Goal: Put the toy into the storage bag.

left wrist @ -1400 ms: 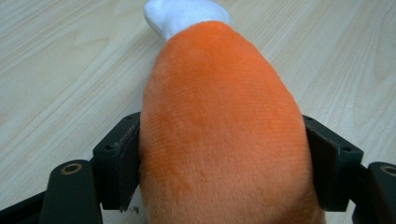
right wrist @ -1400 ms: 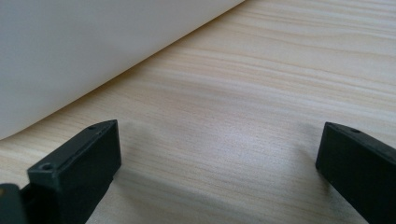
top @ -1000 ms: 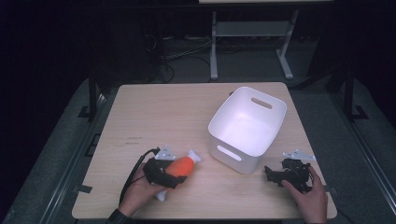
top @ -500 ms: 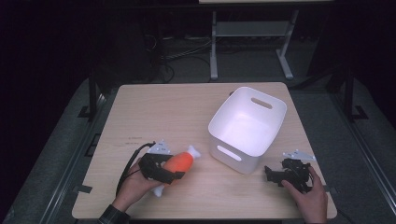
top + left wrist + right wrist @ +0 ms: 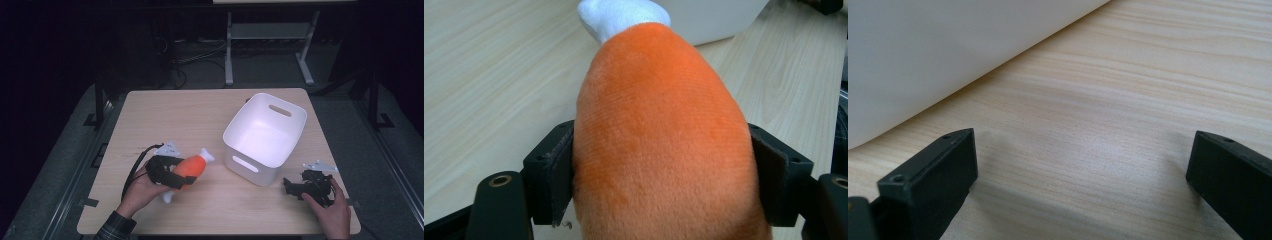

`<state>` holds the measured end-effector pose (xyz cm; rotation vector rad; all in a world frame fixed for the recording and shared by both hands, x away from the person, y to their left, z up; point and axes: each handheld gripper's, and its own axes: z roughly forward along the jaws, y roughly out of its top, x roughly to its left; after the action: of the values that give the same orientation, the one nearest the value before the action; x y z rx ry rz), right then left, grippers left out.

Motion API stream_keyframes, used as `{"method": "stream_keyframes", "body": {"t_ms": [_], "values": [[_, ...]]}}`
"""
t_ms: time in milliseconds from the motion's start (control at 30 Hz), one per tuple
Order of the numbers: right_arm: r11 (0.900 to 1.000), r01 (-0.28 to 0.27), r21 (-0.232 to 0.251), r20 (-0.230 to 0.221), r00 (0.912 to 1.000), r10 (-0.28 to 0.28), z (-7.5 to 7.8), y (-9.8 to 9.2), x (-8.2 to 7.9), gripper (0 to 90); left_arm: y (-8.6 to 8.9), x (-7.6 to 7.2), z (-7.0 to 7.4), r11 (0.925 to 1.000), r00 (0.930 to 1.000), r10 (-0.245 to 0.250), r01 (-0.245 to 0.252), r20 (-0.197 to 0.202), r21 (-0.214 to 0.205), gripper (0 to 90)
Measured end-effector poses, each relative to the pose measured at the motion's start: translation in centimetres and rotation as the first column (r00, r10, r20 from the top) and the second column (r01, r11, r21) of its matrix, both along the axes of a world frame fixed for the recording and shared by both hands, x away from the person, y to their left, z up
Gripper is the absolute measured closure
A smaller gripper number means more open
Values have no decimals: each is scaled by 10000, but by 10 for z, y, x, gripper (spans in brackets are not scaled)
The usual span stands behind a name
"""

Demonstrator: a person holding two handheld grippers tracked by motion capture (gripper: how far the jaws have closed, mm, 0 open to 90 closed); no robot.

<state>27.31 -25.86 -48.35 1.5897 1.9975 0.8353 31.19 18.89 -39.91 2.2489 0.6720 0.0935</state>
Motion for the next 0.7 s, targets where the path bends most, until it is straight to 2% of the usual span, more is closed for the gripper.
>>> {"method": "stream_keyframes", "body": {"t_ms": [433,700], "values": [[10000,-1,-2,3,10000,1,0,0,0,0,3,10,19,9999,9999,-28,29,112,-109,236],[10000,-3,-4,4,10000,3,0,0,0,0,6,18,36,9993,9998,-123,129,154,-362,236]]}}
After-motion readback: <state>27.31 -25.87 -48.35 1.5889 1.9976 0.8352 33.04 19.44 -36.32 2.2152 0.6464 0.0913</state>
